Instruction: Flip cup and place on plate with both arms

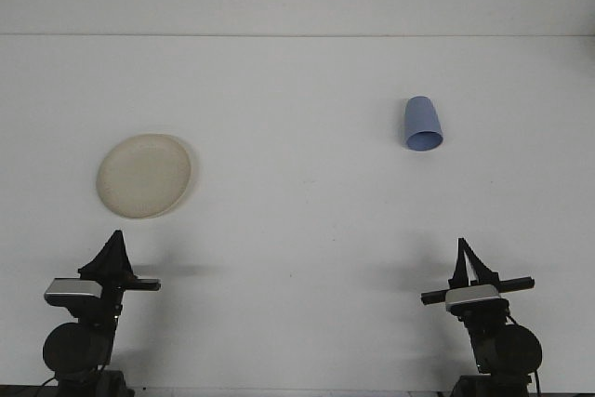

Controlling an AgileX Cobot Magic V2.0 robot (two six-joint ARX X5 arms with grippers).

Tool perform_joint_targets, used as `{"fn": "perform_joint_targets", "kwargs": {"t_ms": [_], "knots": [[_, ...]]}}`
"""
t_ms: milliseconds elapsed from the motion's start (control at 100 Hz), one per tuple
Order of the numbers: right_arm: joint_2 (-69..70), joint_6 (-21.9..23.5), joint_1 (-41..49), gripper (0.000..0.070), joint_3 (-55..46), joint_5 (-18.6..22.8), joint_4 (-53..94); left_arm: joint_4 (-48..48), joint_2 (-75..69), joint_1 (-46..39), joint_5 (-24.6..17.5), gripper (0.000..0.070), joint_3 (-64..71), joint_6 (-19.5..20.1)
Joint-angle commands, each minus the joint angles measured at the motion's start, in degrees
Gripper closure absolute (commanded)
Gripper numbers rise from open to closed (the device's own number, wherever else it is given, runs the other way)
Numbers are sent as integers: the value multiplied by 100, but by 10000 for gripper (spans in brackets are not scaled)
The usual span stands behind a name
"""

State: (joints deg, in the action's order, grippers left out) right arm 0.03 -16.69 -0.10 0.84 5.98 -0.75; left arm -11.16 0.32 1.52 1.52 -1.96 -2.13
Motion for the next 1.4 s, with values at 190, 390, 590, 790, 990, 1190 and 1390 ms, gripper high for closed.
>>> {"fn": "perform_joint_targets", "kwargs": {"t_ms": [190,390,590,790,990,1190,1390], "knots": [[2,0,2,700,-11,2,-74,-87,-2,-4,22,688,116,11],[2,0,2,700,-11,2,-74,-87,-2,-4,22,688,116,11],[2,0,2,700,-11,2,-74,-87,-2,-4,22,688,116,11],[2,96,4,700,-11,26,-90,-87,-2,-4,22,688,116,11],[2,1451,4,700,-11,26,-330,-87,-2,-4,22,688,116,11],[2,3042,2,700,13,-203,-348,-87,-2,-4,22,688,116,11],[264,3453,2,700,632,-437,-221,-87,-2,-4,22,688,116,11]]}}
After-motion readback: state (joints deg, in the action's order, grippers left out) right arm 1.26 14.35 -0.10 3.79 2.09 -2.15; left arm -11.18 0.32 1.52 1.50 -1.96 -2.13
